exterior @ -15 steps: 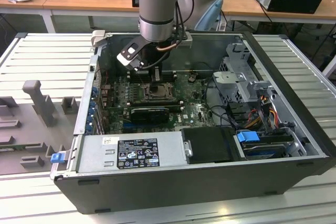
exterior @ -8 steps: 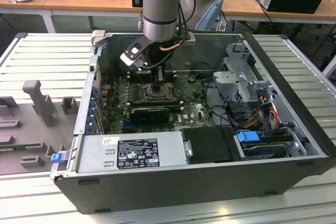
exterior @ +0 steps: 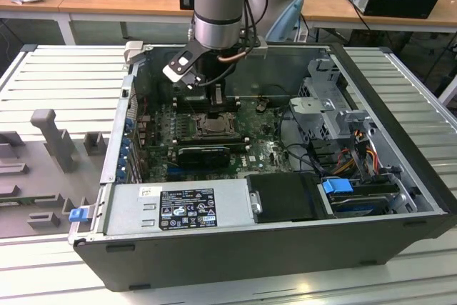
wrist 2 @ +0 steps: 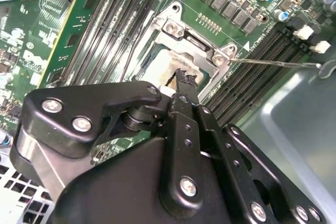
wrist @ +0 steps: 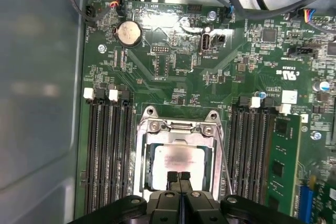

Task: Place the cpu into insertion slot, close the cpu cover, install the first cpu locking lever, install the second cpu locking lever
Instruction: 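Install the first cpu locking lever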

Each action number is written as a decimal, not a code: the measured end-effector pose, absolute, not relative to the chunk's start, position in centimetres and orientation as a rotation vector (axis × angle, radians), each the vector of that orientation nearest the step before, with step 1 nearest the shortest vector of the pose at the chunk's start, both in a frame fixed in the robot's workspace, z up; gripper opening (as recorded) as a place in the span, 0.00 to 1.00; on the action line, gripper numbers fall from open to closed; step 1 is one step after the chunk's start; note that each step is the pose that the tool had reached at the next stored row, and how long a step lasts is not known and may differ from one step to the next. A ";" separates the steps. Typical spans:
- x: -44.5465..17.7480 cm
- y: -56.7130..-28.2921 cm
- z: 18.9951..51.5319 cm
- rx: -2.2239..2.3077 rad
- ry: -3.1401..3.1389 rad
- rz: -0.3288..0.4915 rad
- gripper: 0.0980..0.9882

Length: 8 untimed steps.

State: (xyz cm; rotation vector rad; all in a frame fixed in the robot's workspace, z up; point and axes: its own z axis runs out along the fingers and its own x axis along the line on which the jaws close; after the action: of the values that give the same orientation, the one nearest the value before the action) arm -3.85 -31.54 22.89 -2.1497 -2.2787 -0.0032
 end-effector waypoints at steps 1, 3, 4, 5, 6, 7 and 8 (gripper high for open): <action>-3.9 -31.5 23.1 -2.150 -2.279 -0.003 0.01; -3.8 -31.5 23.6 -2.150 -2.279 -0.003 0.01; -3.8 -31.5 24.0 -2.150 -2.279 -0.003 0.01; -3.8 -31.5 24.3 -2.150 -2.279 -0.002 0.01; -3.8 -31.5 24.5 -2.150 -2.279 -0.002 0.01; -3.8 -31.5 24.7 -2.150 -2.280 -0.002 0.01; -3.8 -31.5 25.1 -2.150 -2.280 -0.001 0.01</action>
State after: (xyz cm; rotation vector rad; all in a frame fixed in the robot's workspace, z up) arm -3.85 -31.53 25.13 -2.1505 -2.2797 -0.0011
